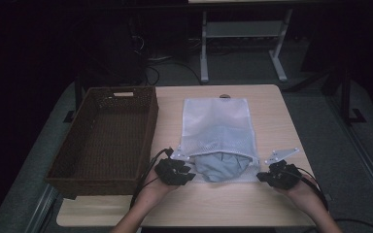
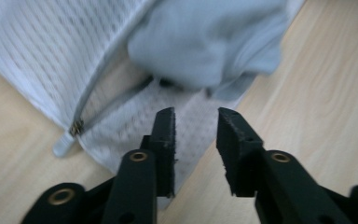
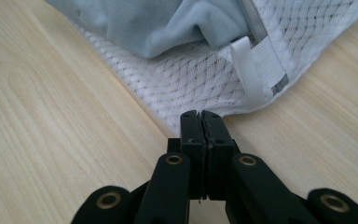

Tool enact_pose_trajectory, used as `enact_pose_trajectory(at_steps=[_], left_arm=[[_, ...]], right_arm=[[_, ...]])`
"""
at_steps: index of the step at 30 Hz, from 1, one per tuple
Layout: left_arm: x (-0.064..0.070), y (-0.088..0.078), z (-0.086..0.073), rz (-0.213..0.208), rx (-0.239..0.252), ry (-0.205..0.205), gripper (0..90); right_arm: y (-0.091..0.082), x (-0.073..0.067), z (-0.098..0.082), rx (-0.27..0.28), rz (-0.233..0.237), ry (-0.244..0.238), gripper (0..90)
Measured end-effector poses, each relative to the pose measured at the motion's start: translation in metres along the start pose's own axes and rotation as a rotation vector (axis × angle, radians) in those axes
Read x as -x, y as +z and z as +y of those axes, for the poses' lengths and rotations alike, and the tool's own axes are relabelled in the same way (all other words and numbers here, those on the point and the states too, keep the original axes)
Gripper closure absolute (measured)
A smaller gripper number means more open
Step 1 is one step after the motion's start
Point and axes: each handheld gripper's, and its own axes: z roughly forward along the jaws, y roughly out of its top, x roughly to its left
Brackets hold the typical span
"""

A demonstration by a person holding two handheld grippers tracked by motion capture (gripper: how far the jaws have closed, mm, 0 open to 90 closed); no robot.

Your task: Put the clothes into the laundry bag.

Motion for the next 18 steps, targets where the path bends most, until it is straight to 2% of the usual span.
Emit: enact_pose_trajectory(at_steps=[1,3,6,7,11,12,14,18], left_arm=[[0.002,-0.003,0.004,-0.011,0.009,0.009,65.0],[0.006,-0.005,0.013,-0.032,0.025,0.03,72.0],[0.009,0.001,0.027,-0.085,0.033,0.052,87.7],[0.011,0.005,0.032,-0.095,0.032,0.056,89.5],[0.022,0.025,0.052,-0.127,0.022,0.106,89.6],[0.022,0.025,0.052,-0.127,0.022,0.106,89.7],[0.034,0.042,0.064,-0.144,0.0,0.142,89.6],[0.045,0.067,0.076,-0.162,-0.027,0.168,89.7]], right_arm=[[0.001,0.0,0.001,-0.001,0.004,0.0,88.1],[0.003,0.0,0.002,-0.003,0.006,-0.006,88.1],[0.004,-0.001,0.003,-0.009,0.007,-0.008,88.1],[0.003,-0.001,0.003,-0.007,0.006,-0.01,88.1],[0.002,0.0,0.002,-0.003,0.005,-0.012,88.1],[0.002,0.0,0.002,-0.004,0.006,-0.013,88.1],[0.002,0.001,0.002,-0.004,0.007,-0.013,88.1],[0.002,0.001,0.002,-0.005,0.008,-0.02,88.1]])
